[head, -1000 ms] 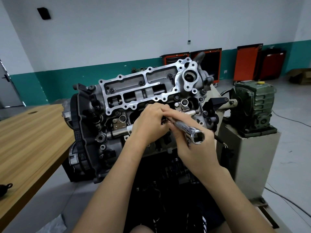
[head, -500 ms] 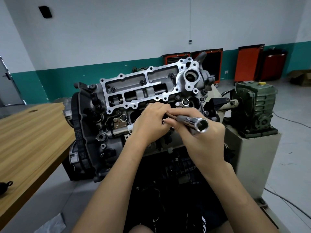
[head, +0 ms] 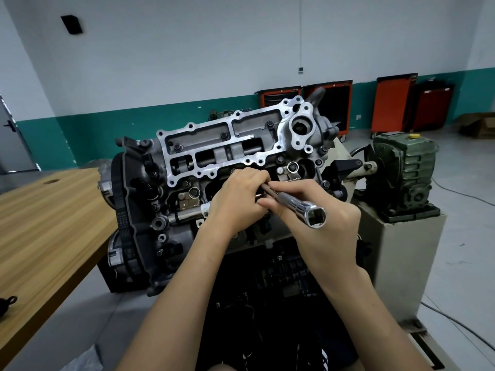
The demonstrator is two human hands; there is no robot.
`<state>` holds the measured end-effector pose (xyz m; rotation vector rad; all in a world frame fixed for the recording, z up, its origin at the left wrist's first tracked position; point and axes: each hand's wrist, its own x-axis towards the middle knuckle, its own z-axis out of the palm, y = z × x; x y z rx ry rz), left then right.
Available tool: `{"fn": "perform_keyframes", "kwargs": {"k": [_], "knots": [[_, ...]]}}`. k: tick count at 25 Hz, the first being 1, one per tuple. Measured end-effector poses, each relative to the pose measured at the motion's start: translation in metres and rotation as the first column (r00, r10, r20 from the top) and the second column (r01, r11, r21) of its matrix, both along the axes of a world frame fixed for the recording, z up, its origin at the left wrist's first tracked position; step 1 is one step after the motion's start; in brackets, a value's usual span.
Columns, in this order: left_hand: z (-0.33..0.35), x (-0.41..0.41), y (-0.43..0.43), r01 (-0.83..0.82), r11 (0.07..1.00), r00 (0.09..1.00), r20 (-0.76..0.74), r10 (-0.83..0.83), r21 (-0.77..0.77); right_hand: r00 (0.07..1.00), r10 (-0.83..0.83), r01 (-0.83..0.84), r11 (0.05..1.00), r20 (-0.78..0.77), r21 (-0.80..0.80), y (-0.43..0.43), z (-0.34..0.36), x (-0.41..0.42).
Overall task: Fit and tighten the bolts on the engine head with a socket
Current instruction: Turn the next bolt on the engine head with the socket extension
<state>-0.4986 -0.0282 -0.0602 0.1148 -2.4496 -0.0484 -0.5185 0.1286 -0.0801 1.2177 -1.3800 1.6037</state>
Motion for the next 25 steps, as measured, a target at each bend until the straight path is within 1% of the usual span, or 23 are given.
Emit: {"fn": "perform_keyframes", "kwargs": {"k": [2,5,7,9,11,13,15,17,19,20,22,23,25], "knots": [[0.0005,0.001,0.0016,0.018,1.0,1.0,-0.016,-0.018,0.016,0.999,0.004,-0.003,1.0,-0.032,0.028,-0.0008,-0.0013,0.0022],[0.0013,0.0017,0.0017,0.027,0.998,0.998,-0.053,-0.024,0.056,0.996,0.041,-0.03,0.992,-0.084,0.123,-0.0032,-0.0052,0.0039],[0.0005,0.0011,0.0009,0.013,0.999,0.999,-0.037,-0.012,0.033,0.995,0.002,0.009,0.994,-0.101,0.108,-0.0023,-0.003,0.0003],[0.0,-0.0001,0.0002,0.004,1.0,1.0,-0.019,-0.004,0.0,0.995,-0.053,0.058,0.997,-0.087,0.05,-0.0006,-0.0016,-0.0029],[0.0004,-0.0012,-0.0003,0.002,1.0,1.0,-0.004,-0.002,-0.026,0.996,-0.054,0.055,0.998,-0.072,0.017,0.0001,-0.002,-0.0007],[0.0005,-0.0005,0.0006,0.014,1.0,1.0,-0.011,-0.014,-0.013,0.996,-0.026,0.03,0.999,-0.082,0.039,-0.0017,-0.0052,0.0017],[0.0007,0.0013,0.0014,0.021,0.999,0.999,-0.048,-0.02,0.034,0.994,0.034,-0.025,0.995,-0.101,0.096,-0.004,-0.008,0.0028],[0.0008,0.0021,0.0021,0.011,0.999,0.999,-0.051,-0.009,0.041,0.991,0.031,-0.015,0.992,-0.126,0.129,-0.0049,-0.0062,0.0014],[0.0003,0.0005,0.002,-0.004,1.0,1.0,-0.021,0.004,0.008,0.991,-0.046,0.058,0.994,-0.127,0.093,-0.0039,-0.0031,-0.0024],[0.0006,-0.0005,0.0016,-0.011,1.0,1.0,-0.005,0.011,-0.01,0.993,-0.064,0.07,0.996,-0.101,0.063,-0.0032,-0.002,-0.0031],[0.0007,-0.0011,0.0008,-0.01,1.0,1.0,0.004,0.01,-0.013,0.998,-0.018,0.019,1.0,-0.054,0.024,-0.0021,-0.001,-0.0025],[0.0005,-0.0005,0.0008,0.003,1.0,1.0,-0.008,-0.003,0.006,0.998,0.015,-0.014,0.999,-0.055,0.029,-0.0024,-0.0015,-0.0018],[0.0005,0.0014,0.0022,0.033,0.997,0.998,-0.048,-0.03,0.063,0.995,0.024,-0.015,0.996,-0.097,0.093,-0.0042,-0.0045,0.0003]]}}
